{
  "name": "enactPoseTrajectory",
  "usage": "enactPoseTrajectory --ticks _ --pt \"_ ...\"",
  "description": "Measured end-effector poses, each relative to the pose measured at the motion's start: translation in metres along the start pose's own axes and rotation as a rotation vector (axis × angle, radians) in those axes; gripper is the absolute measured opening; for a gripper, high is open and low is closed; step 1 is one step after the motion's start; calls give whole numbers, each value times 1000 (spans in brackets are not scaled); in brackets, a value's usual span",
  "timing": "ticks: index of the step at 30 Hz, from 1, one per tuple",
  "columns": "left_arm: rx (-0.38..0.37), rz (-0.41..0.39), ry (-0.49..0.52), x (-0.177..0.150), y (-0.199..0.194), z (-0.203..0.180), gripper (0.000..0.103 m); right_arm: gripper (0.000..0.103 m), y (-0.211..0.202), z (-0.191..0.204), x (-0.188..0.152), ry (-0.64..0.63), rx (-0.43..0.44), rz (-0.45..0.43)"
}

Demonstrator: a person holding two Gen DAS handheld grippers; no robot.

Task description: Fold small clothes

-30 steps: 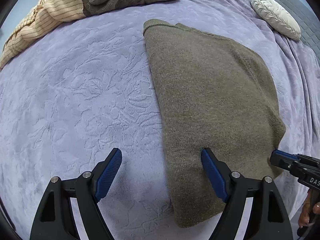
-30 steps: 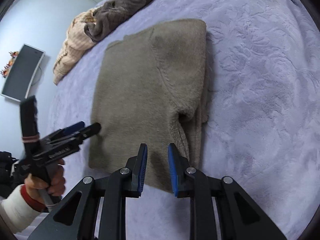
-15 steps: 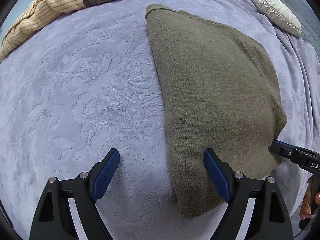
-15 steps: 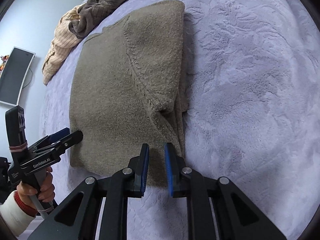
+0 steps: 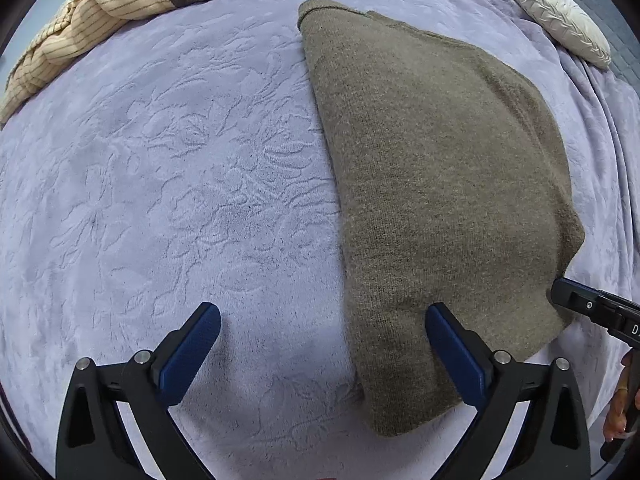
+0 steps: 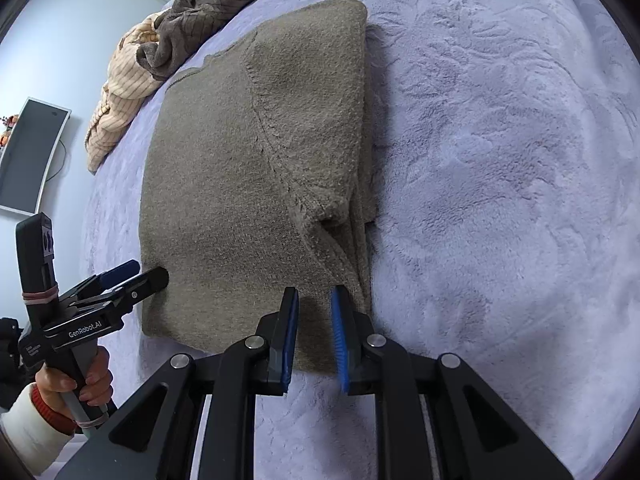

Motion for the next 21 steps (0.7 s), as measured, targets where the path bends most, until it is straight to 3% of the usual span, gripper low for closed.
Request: enactPoseTrajectory --ticks 9,15,21 --pt "16 -17 13 -8 0 -2 102 19 0 0 0 3 4 -3" --pt "-4 29 -24 -7 1 -8 102 19 -1 -1 0 8 13 -3" --pt "48 31 -45 -9 -3 -14 102 21 -2 -1 1 2 25 14"
Point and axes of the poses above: each gripper's, at about its wrist camera, not at the fingertips, and y roughly the way its jaws point, z to its left, x to its top, the point moved 6 cm from there along y, roughly the way its jaws point, and after that the axes turned 3 degrees about y, right-handed, at the moved point
